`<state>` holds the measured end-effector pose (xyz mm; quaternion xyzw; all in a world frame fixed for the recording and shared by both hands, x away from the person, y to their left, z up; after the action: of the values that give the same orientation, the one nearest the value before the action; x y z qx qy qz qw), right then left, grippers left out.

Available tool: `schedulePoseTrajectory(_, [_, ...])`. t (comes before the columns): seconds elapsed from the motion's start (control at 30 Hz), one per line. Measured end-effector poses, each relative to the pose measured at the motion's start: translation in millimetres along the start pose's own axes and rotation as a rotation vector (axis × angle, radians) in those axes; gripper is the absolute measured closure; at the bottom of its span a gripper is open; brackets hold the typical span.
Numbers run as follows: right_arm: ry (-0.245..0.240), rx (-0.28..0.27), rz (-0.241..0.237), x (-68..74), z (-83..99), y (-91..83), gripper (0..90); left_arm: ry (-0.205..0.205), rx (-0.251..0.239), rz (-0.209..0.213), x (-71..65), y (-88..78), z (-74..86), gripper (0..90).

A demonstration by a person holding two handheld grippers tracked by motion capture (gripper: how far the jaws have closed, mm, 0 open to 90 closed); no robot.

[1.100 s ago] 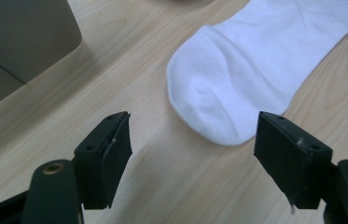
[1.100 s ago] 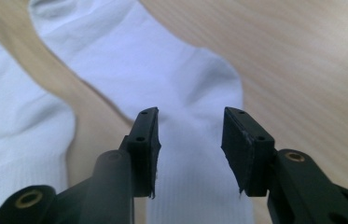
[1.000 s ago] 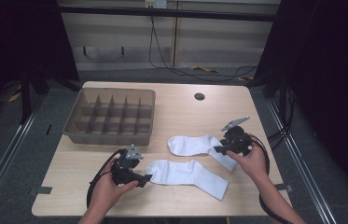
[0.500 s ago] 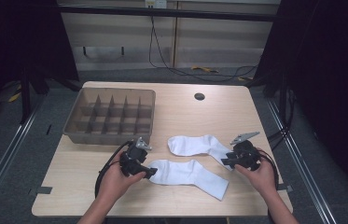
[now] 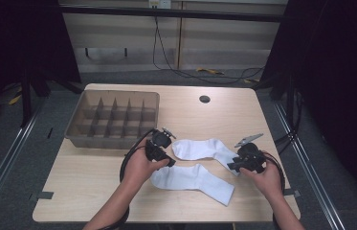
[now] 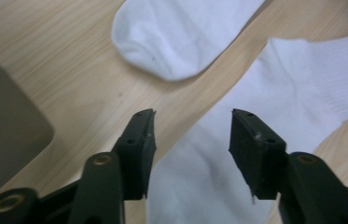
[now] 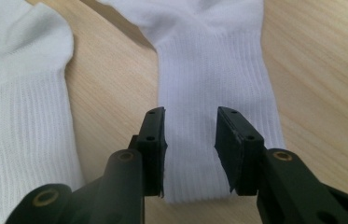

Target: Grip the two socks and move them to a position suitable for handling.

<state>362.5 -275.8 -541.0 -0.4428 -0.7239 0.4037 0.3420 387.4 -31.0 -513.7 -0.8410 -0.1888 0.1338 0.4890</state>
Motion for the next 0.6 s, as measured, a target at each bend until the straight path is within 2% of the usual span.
schedulePoseTrajectory(0.1, [0.006, 0.013, 0.008, -2.7, -0.1, 0.6, 64.6, -0.011, 0.015, 0.002, 1.6, 5.5, -6.2, 56.8])
schedulePoseTrajectory(0.13, [0.018, 0.020, 0.002, -4.6, -0.2, -0.2, 66.0, -0.028, 0.019, -0.005, 3.6, 6.9, -9.7, 58.3])
schedulePoseTrajectory(0.17, [0.020, 0.015, 0.001, -5.3, -0.7, -0.7, 66.0, -0.033, 0.001, -0.009, 5.8, 9.4, -19.7, 60.1])
schedulePoseTrajectory(0.2, [0.016, 0.018, 0.003, -5.6, -0.5, -1.0, 66.3, -0.053, -0.004, -0.001, 6.2, 11.0, -24.3, 61.7])
schedulePoseTrajectory(0.27, [0.010, 0.023, 0.007, -6.1, -0.3, -1.1, 66.6, -0.052, -0.007, -0.001, 7.1, 12.6, -29.2, 61.4])
schedulePoseTrajectory(0.33, [0.007, 0.024, 0.001, -7.2, -0.7, -0.9, 67.6, -0.032, 0.001, -0.030, 10.9, 17.9, -37.6, 62.3])
schedulePoseTrajectory(0.37, [0.016, 0.025, 0.000, -7.3, -1.0, -0.6, 68.7, -0.032, -0.009, -0.051, 13.6, 25.3, -46.7, 63.3])
schedulePoseTrajectory(0.43, [0.006, 0.039, 0.005, -6.7, 0.0, 1.0, 69.3, -0.003, -0.003, -0.063, 14.9, 33.3, -53.9, 63.5])
schedulePoseTrajectory(0.5, [-0.008, 0.056, 0.022, -7.0, 1.6, 2.6, 68.6, 0.003, 0.002, -0.068, 15.2, 38.3, -56.5, 63.3])
schedulePoseTrajectory(0.53, [-0.013, 0.062, 0.024, -7.1, 2.4, 3.5, 68.6, 0.027, 0.036, -0.058, 12.8, 48.7, -58.2, 63.6])
schedulePoseTrajectory(0.57, [-0.013, 0.062, 0.024, -7.1, 2.4, 3.5, 68.6, 0.027, 0.036, -0.058, 12.8, 48.7, -58.2, 64.1])
schedulePoseTrajectory(0.6, [-0.008, 0.066, 0.024, -7.5, 3.1, 4.2, 69.2, 0.018, 0.054, -0.063, 12.0, 57.0, -58.4, 65.5])
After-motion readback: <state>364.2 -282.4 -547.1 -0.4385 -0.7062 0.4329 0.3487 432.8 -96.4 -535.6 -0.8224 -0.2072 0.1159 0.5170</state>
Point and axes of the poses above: each handheld gripper's, and its own axes: y roughly forward along the jaws, z roughly out of its underside, x roughly to its left, the point moved 9 cm from there along y, roughly forward along the jaws, and after that the axes turned 15 degrees about y, right-handed, at the moved point
